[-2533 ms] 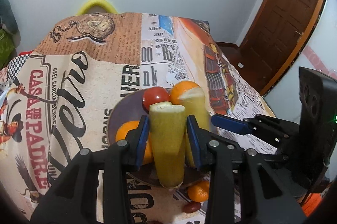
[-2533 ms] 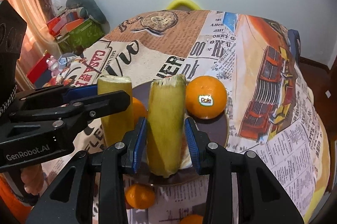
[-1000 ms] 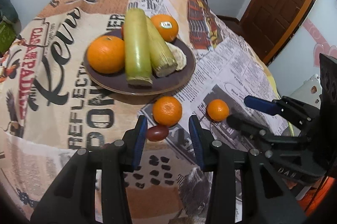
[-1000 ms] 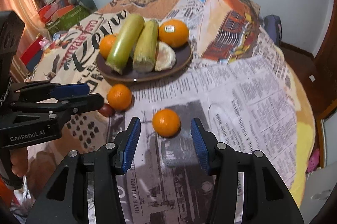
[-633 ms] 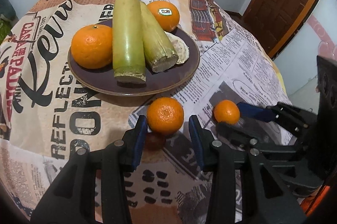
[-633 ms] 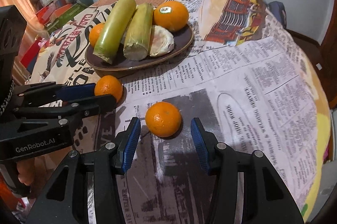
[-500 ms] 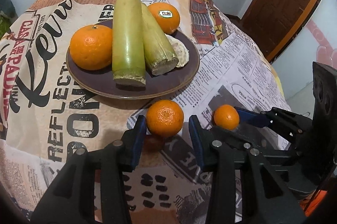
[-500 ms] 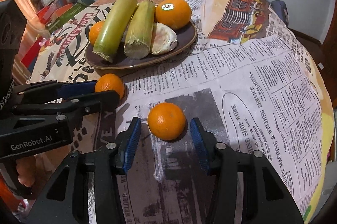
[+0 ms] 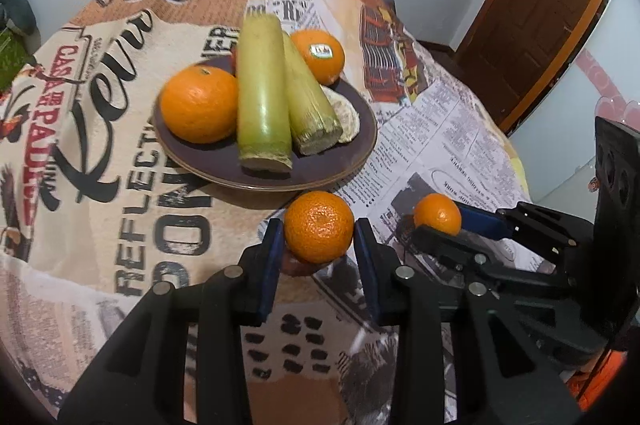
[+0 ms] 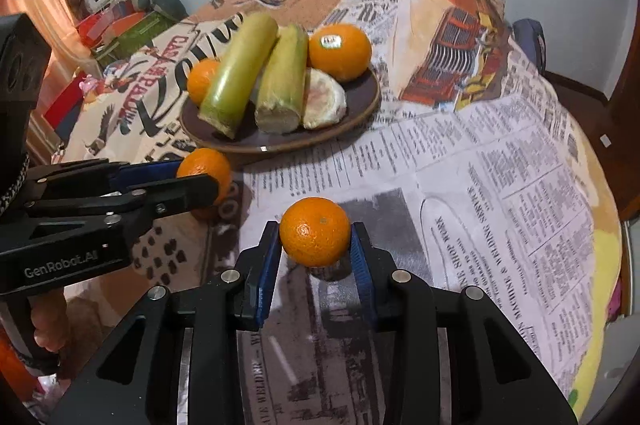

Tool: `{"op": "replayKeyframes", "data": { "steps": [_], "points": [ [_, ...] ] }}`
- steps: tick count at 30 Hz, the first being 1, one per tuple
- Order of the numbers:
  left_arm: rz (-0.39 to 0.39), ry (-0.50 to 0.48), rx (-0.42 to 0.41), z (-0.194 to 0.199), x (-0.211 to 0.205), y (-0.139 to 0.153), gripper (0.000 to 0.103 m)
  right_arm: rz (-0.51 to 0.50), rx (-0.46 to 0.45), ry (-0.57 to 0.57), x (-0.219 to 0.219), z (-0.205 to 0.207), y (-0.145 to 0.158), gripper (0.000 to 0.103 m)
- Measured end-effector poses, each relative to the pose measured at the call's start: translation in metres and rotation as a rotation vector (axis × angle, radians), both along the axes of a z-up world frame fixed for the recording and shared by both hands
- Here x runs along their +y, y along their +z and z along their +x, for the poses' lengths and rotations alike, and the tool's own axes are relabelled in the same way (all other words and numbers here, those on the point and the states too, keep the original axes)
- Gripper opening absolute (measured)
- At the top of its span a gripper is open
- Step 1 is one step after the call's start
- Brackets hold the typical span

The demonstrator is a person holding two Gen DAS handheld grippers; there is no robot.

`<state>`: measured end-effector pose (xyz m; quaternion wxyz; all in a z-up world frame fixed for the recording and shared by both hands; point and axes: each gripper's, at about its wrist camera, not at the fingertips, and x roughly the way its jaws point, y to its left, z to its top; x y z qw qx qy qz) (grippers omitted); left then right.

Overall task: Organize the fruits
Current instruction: 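Grasp a mandarin with the right gripper while the left gripper grasps another mandarin, then place both mandarins on the purple plate beside the corn and open both grippers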

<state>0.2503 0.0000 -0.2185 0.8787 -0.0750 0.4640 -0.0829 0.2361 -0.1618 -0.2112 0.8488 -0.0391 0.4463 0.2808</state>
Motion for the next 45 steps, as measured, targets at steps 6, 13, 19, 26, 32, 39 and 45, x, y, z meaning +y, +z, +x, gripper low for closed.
{"op": "replayKeyframes", "data": {
  "steps": [6, 13, 19, 26, 32, 39, 45],
  "points": [
    [0.018, 0.044, -0.048, -0.011, 0.02, 0.019, 0.035, 0.028, -0.039, -0.007, 0.002, 0.0, 0.019, 0.032],
    [0.017, 0.094, -0.088, -0.009, 0.044, 0.035, 0.035, 0.047, -0.089, -0.019, 0.007, 0.008, 0.038, 0.032],
    [0.022, 0.113, -0.096, 0.003, 0.053, 0.035, 0.035, 0.056, -0.11, -0.028, 0.015, 0.022, 0.044, 0.032],
    [0.015, 0.126, -0.075, 0.024, 0.059, 0.024, 0.035, 0.034, -0.106, -0.042, 0.029, 0.044, 0.033, 0.032],
    [-0.01, 0.127, -0.057, 0.035, 0.063, 0.013, 0.035, 0.013, -0.07, -0.06, 0.034, 0.064, 0.018, 0.032],
    [0.002, 0.096, -0.044, 0.041, 0.058, 0.004, 0.035, 0.012, -0.042, -0.048, 0.036, 0.067, 0.005, 0.032],
    [-0.005, 0.101, -0.03, 0.041, 0.058, 0.002, 0.038, -0.001, -0.024, -0.046, 0.035, 0.068, 0.001, 0.032]
  ]
}}
